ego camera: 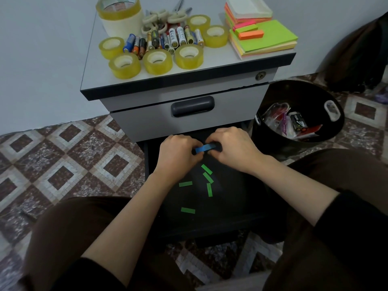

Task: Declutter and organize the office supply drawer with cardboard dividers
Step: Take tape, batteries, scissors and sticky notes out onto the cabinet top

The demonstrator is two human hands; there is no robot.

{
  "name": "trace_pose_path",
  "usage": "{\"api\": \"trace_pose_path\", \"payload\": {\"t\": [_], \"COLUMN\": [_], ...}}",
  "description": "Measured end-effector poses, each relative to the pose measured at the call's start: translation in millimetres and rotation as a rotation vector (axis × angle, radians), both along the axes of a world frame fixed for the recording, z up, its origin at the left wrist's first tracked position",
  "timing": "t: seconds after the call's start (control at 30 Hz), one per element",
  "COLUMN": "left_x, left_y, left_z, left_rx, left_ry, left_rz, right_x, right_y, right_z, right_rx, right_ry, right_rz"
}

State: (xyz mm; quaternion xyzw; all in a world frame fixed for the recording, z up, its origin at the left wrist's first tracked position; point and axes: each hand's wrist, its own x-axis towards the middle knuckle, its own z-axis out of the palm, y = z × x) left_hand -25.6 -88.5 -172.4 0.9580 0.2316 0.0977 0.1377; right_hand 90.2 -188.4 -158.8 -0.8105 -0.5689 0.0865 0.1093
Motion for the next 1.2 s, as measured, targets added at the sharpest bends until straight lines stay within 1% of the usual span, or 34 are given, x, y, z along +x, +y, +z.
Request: {"api": "trace_pose_path", "payload": {"t": [0.1, 0.2, 0.3, 0.5, 0.73, 0.87, 1.03, 1.13, 1.2], "left_x": [0, 1, 1, -3, 6, 18, 48, 63, 71], "left_y": [0, -2, -4, -15, -21, -20, -20, -16, -13], "left_z": [1, 2, 5, 22, 56, 72, 98, 108, 113], "left_rx": [-0.005, 0.003, -0.012, -0.093, -0.012, 0.013, -0.041, -0.098, -0.084], "left_ry": [0.001, 0.057, 0.064, 0.084, 0.128, 0.075, 0.055, -0.11, -0.183], "left_rz": [-0.01, -0.023, -0.016, -0.042, -0.105, -0.121, -0.111, -0.118, -0.092], "right_x": [1, 0, -1, 2, 5, 20, 42, 59, 72], "right_y": [-2, -4, -8, -21, -36, -41, -40, -41, -43], "right_z": [0, 1, 0, 14, 36, 56, 86, 105, 117], "right_rx": [-0.023, -0.059, -0.059, -0.07, -0.01, 0.037, 0.05, 0.085, 0.106], "right_ry": [-0.013, -0.021, -0.03, 0.03, 0.116, 0.127, 0.062, 0.055, 0.045], "right_rz": [0.005, 0.017, 0.022, 0.033, -0.026, -0.076, -0.12, -0.168, -0.203]}}
